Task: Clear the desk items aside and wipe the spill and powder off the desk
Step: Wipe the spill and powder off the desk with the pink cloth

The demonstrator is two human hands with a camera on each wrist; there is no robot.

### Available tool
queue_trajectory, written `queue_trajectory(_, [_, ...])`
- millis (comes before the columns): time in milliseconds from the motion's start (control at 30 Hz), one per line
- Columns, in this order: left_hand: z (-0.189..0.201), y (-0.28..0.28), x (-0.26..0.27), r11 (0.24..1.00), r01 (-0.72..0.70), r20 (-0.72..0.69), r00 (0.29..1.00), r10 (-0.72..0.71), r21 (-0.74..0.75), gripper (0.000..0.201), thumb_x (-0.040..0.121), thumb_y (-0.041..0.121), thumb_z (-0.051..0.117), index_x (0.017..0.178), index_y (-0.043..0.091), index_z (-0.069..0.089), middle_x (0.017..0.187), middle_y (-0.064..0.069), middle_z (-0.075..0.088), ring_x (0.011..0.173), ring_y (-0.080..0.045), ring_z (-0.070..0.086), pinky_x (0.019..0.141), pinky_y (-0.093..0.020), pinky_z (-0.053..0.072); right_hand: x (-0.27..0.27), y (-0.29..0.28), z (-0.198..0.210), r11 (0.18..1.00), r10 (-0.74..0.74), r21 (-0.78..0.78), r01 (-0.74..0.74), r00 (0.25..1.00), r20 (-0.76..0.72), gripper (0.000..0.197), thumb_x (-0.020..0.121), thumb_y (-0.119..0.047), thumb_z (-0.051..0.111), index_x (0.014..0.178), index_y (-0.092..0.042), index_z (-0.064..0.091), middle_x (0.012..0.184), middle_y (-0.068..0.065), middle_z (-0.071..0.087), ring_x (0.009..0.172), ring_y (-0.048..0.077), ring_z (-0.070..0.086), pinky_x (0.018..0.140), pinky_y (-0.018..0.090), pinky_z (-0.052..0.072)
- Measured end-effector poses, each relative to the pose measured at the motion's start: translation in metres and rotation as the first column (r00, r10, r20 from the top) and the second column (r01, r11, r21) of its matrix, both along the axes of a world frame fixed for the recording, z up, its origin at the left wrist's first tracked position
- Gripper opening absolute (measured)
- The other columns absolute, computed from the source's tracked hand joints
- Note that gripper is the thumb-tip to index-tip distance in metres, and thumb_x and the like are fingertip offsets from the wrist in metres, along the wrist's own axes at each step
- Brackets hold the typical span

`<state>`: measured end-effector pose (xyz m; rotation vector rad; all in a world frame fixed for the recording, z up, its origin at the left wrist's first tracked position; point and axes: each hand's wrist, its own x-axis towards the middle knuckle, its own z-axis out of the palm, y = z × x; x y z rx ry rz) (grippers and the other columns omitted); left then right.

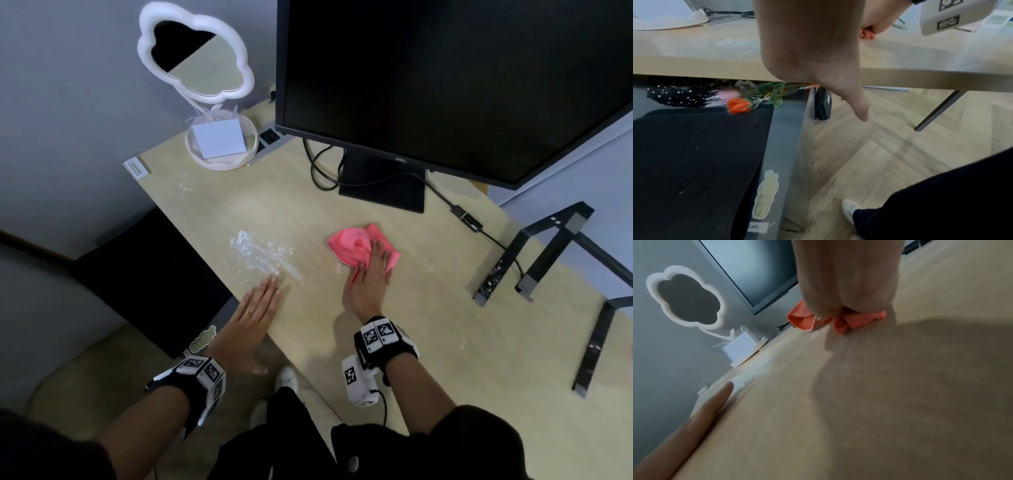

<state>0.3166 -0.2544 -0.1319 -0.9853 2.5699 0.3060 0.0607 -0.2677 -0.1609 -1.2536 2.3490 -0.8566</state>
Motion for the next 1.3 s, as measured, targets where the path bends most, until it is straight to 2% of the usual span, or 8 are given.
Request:
queue_trajectory(167, [0.004,-0.002,-0.002,1.000,-0.005,-0.015,1.000,0.005,0.021,0.143,0.042,0.090,0.046,0.142,-0.010,0.027,0.153,-0.028,0.017,0.141,-0.043,0.020,0.112,-0.047,0.018,-0.001,-0.024,-0.003,0.948,0.319,-0.005,-0.319,0.947,-0.017,0.055,0.095,-0.025,0.029,0.148,-0.017,0.018,0.157,0.006,0.017,0.146,0.021,0.005,0.119,0.044,0.001])
queue_trajectory(467, [0.009,-0.009,0.005,0.997,-0.073,-0.011,0.997,0.073,0.017,0.152,0.036,0.096,0.041,0.142,-0.011,0.024,0.153,-0.028,0.017,0.142,-0.039,0.017,0.117,-0.044,0.008,0.043,-0.008,0.007,0.912,0.409,-0.070,-0.403,0.906,0.113,0.054,0.096,-0.011,0.036,0.147,-0.018,0.022,0.154,0.004,0.026,0.141,0.015,0.021,0.118,0.046,0.014])
queue_trajectory(533, [0.010,-0.022,0.013,0.994,-0.108,0.004,0.994,0.108,-0.024,0.155,0.035,0.096,0.044,0.145,-0.009,0.016,0.155,-0.026,0.010,0.143,-0.039,0.015,0.116,-0.045,0.009,0.043,-0.005,0.017,0.936,0.350,-0.149,-0.318,0.880,0.322,0.048,0.099,-0.010,0.034,0.142,-0.030,0.032,0.125,0.014,0.054,0.096,0.018,0.061,0.088,0.045,0.051])
queue_trajectory(633, [0.014,-0.048,0.030,0.984,-0.164,0.075,0.983,0.169,-0.076,0.162,0.028,0.089,0.061,0.146,-0.008,0.007,0.156,-0.026,0.004,0.144,-0.041,0.009,0.117,-0.045,0.000,0.034,0.002,0.026,0.970,0.240,-0.169,-0.177,0.822,0.516,0.040,0.101,-0.009,0.031,0.132,-0.033,0.037,0.070,0.011,0.055,0.046,0.018,0.050,0.046,0.036,0.048])
queue_trajectory(800, [0.009,-0.093,0.053,0.953,-0.295,0.134,0.944,0.302,-0.072,0.171,0.011,0.077,0.075,0.144,-0.009,0.009,0.152,-0.030,0.017,0.143,-0.041,0.014,0.116,-0.042,-0.012,0.030,0.015,0.014,0.956,0.290,-0.122,-0.267,0.926,0.243,0.051,0.093,-0.034,0.031,0.143,-0.028,0.024,0.126,0.025,0.049,0.097,0.035,0.060,0.077,0.036,0.053])
queue_trajectory(900, [-0.005,-0.106,0.056,0.942,-0.330,0.118,0.934,0.336,-0.066,0.172,0.001,0.075,0.074,0.140,-0.009,0.018,0.146,-0.033,0.031,0.134,-0.045,0.034,0.115,-0.039,-0.015,0.045,0.016,0.005,0.953,0.303,0.013,-0.304,0.952,0.038,0.061,0.091,-0.038,0.022,0.148,-0.017,0.021,0.155,0.011,0.020,0.145,0.024,0.009,0.117,0.052,0.013])
queue_trajectory(1033, [-0.016,-0.107,0.052,0.932,-0.360,0.086,0.928,0.363,-0.048,0.185,-0.003,0.074,0.073,0.145,-0.008,-0.005,0.148,-0.033,0.026,0.136,-0.046,0.030,0.116,-0.040,-0.010,0.075,0.012,0.005,0.979,0.189,0.086,-0.186,0.981,-0.039,0.059,0.093,-0.029,0.035,0.148,-0.013,0.020,0.157,0.008,0.011,0.142,0.017,-0.005,0.116,0.044,0.002])
queue_trajectory(1300, [-0.011,-0.107,0.048,0.931,-0.357,0.116,0.924,0.364,-0.083,0.177,-0.002,0.072,0.074,0.141,-0.011,0.013,0.149,-0.032,0.022,0.138,-0.046,0.026,0.115,-0.042,-0.005,0.133,0.000,0.001,0.990,0.017,0.143,-0.014,1.000,-0.020,0.059,0.098,-0.024,0.037,0.149,-0.013,0.010,0.158,0.006,0.005,0.140,0.014,-0.012,0.114,0.037,-0.007])
